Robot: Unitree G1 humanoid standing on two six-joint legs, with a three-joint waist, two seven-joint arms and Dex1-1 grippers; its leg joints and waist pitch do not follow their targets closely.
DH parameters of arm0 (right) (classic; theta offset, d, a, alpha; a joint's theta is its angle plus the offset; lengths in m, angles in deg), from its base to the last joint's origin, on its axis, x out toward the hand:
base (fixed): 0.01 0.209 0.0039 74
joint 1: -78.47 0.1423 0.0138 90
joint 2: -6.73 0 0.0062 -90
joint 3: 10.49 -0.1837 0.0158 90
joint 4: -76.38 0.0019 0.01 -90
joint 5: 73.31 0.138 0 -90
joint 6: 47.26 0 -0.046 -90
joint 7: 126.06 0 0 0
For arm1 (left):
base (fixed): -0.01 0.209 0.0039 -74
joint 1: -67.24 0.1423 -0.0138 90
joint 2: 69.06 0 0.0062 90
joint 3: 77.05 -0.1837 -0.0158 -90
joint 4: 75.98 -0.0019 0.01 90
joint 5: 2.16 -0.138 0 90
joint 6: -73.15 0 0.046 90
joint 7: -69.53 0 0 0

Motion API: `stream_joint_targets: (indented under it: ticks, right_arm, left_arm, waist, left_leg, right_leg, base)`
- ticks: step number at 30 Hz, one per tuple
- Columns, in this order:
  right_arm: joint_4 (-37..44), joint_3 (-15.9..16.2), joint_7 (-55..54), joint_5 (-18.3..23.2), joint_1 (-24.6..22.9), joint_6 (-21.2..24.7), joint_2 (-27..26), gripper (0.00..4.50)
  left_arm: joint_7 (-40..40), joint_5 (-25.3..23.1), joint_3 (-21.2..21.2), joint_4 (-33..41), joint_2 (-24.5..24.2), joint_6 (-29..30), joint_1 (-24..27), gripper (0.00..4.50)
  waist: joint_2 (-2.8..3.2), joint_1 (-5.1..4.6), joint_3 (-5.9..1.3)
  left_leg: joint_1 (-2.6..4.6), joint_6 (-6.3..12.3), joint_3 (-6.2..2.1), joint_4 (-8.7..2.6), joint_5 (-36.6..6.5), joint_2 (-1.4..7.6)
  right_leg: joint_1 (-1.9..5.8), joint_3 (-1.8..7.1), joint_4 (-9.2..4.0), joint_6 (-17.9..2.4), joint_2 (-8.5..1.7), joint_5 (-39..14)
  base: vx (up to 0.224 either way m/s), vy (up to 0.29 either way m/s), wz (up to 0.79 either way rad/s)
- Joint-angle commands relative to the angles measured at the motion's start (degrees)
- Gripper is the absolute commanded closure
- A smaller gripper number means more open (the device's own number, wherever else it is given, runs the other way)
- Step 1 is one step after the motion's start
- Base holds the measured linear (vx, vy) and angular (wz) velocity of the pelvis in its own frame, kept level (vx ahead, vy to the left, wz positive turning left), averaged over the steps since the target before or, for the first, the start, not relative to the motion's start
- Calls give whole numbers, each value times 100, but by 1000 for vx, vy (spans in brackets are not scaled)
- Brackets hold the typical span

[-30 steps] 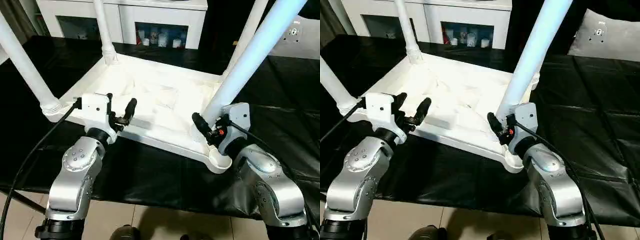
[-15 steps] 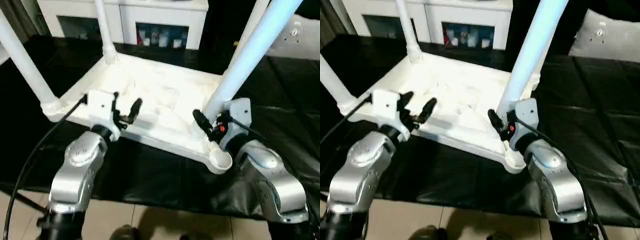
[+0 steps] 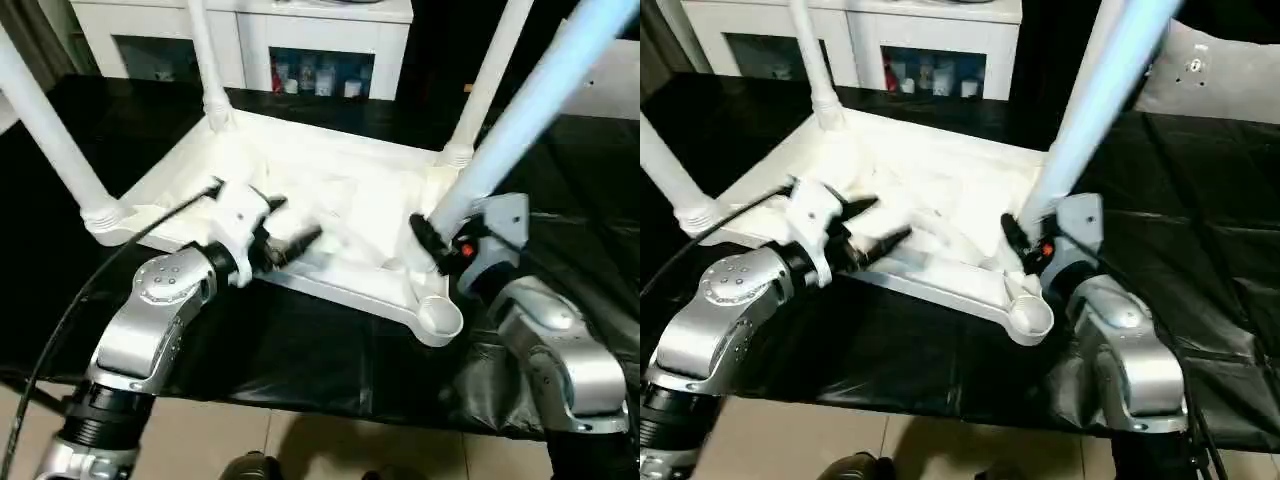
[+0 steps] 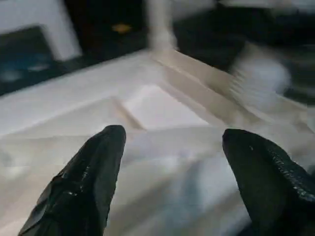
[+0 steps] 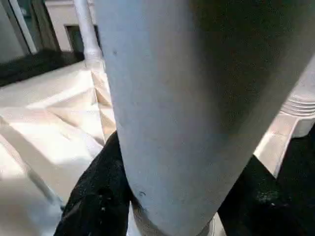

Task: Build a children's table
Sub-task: Move to table

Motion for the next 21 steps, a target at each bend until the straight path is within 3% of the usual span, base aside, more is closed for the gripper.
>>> stream_joint_targets:
  ticks: [1, 5, 8, 9, 10, 12, 13, 14, 17, 19, 20, 21]
  right_arm:
    - [-9, -204, 98, 225, 97, -135, -55, 263]
    - [-130, -273, 130, 203, 176, -371, -55, 263]
    - [-72, -223, 329, 351, 122, 16, 122, 263]
    - [-78, -202, 390, 356, 106, 30, 170, 263]
    - [-86, -187, 445, 349, 80, 17, 214, 263]
    - [-110, -160, 559, 323, 23, -18, 307, 263]
    - [-141, -153, 599, 303, 4, -18, 366, 263]
    - [-160, -150, 624, 279, -14, -24, 414, 263]
    - [-107, -211, 621, 306, -99, 157, 541, 263]
    - [-49, -247, 657, 380, -151, 214, 579, 263]
    - [-33, -261, 685, 398, -173, 206, 600, 263]
    - [-23, -271, 707, 410, -190, 196, 617, 263]
  left_arm:
    - [-450, -22, -238, -59, -124, -54, -187, 89]
    - [-1134, -35, -544, -252, -336, -114, -417, 89]
    - [-1572, -208, -828, -617, -425, -315, -705, 89]
    - [-1668, -222, -877, -706, -417, -367, -765, 89]
    - [-1756, -241, -931, -810, -396, -423, -832, 89]
    - [-1951, -301, -1058, -1068, -342, -576, -990, 89]
    - [-2077, -350, -1146, -1257, -306, -681, -1090, 89]
    - [-2156, -419, -1225, -1444, -268, -805, -1180, 106]
    - [-2328, -632, -1439, -2147, -95, -1235, -1485, 124]
    - [-2408, -696, -1509, -2443, -15, -1353, -1613, 137]
    - [-2410, -750, -1539, -2629, 44, -1433, -1695, 150]
    - [-2408, -795, -1561, -2779, 91, -1501, -1761, 150]
  waist:
    - [11, 36, -495]
    - [10, 86, -498]
    - [25, 108, -483]
    - [65, 123, -490]
    - [42, 126, -491]
    - [40, 157, -502]
    - [89, 165, -505]
    - [49, 177, -511]
    - [41, 210, -531]
    - [29, 219, -546]
    - [74, 221, -563]
    - [57, 221, -568]
  left_leg:
    - [160, 246, -144, -449, -425, 540]
    - [167, 105, -115, -473, -602, 543]
    - [199, -37, -98, -505, -916, 544]
    - [197, -127, -99, -515, -1016, 554]
    - [180, -193, -104, -527, -1098, 566]
    - [201, -222, -85, -516, -1152, 560]
    - [198, -235, -89, -512, -1135, 560]
    - [191, -237, -79, -513, -1112, 560]
    - [192, -173, -67, -492, -957, 544]
    - [155, -100, -74, -489, -807, 556]
    - [171, -67, -68, -467, -769, 555]
    - [162, -48, -74, -463, -741, 562]
  right_leg:
    - [250, 293, -350, -1593, -579, 555]
    - [218, 287, -371, -1514, -572, 146]
    - [195, 287, -419, -1417, -547, -328]
    - [195, 287, -421, -1383, -555, -408]
    - [197, 292, -408, -1372, -572, -457]
    - [185, 309, -435, -1325, -590, -584]
    - [176, 309, -431, -1329, -593, -572]
    - [185, 313, -437, -1311, -586, -525]
    - [192, 312, -445, -1304, -575, -341]
    - [218, 300, -419, -1339, -605, -151]
    - [207, 296, -420, -1359, -598, -39]
    - [217, 297, -400, -1388, -609, 46]
  base:
    - [0, 0, 0]
    - [0, 0, 0]
    - [0, 0, 0]
    - [0, 0, 0]
    - [0, 0, 0]
    - [0, 0, 0]
    - [0, 0, 0]
    - [0, 0, 0]
    - [0, 0, 0]
    - [0, 0, 0]
    - [0, 0, 0]
    - [0, 0, 0]
